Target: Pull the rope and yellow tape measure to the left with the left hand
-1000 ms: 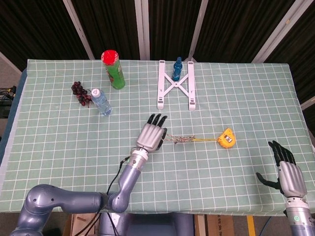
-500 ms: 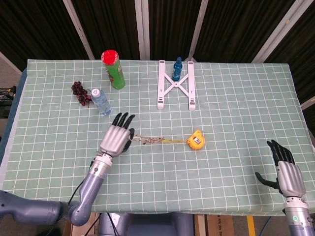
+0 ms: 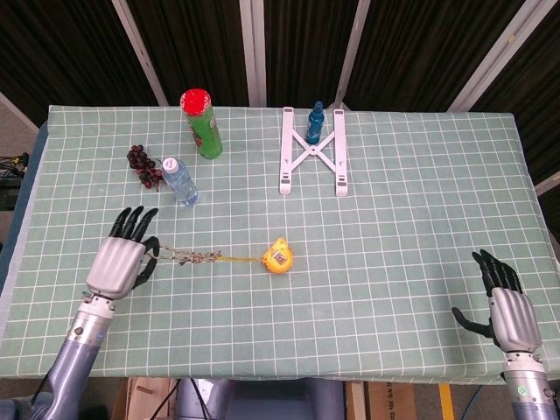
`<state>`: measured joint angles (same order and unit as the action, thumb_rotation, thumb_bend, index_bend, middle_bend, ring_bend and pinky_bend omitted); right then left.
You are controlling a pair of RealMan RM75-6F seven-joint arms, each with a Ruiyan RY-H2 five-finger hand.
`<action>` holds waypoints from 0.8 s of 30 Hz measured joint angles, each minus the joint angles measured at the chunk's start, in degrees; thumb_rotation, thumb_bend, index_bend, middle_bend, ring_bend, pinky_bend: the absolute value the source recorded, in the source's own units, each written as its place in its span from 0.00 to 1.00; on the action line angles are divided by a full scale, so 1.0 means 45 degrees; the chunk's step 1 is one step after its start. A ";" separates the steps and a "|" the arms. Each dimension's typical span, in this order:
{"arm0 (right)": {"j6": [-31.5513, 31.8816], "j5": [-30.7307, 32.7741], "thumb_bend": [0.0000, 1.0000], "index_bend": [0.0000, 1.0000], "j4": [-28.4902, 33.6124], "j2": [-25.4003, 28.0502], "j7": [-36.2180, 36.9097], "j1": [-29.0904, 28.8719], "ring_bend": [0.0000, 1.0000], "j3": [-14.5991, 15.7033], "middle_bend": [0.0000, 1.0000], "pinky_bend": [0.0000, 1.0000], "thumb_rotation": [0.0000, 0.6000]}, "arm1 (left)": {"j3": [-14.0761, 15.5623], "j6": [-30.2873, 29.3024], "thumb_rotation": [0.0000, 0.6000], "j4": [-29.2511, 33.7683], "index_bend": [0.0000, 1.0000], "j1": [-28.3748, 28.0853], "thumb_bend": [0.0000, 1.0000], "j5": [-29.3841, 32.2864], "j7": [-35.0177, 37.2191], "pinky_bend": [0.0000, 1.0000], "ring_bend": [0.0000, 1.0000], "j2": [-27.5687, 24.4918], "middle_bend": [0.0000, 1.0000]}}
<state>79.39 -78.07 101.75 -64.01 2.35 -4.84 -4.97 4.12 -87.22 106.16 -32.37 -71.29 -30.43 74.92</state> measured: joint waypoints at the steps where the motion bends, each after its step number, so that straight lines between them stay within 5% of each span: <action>1: 0.0024 -0.0035 0.27 0.00 -0.0003 0.0000 -0.0024 0.0005 0.00 0.0008 0.00 0.00 1.00 | 0.0099 -0.0117 1.00 -0.0074 0.56 0.0218 0.51 -0.0106 0.0256 0.00 0.00 -0.0212 0.07; 19: 0.0267 -0.0273 0.27 0.00 -0.0061 -0.0035 -0.0237 0.0102 0.00 0.0102 0.00 0.00 1.00 | -0.0025 -0.0759 1.00 -0.1744 0.56 0.2235 0.51 -0.0384 0.2898 0.00 0.00 -0.2078 0.06; 24: 0.0261 -0.0315 0.27 0.00 -0.0078 -0.0024 -0.0256 0.0103 0.00 0.0126 0.00 0.00 1.00 | -0.0189 -0.0737 1.00 -0.1923 0.48 0.2514 0.46 -0.0249 0.3116 0.00 0.00 -0.2229 0.03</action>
<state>80.56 -79.49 101.40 -64.12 1.20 -4.37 -4.40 3.27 -90.54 97.50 -21.06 -72.41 -16.41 64.89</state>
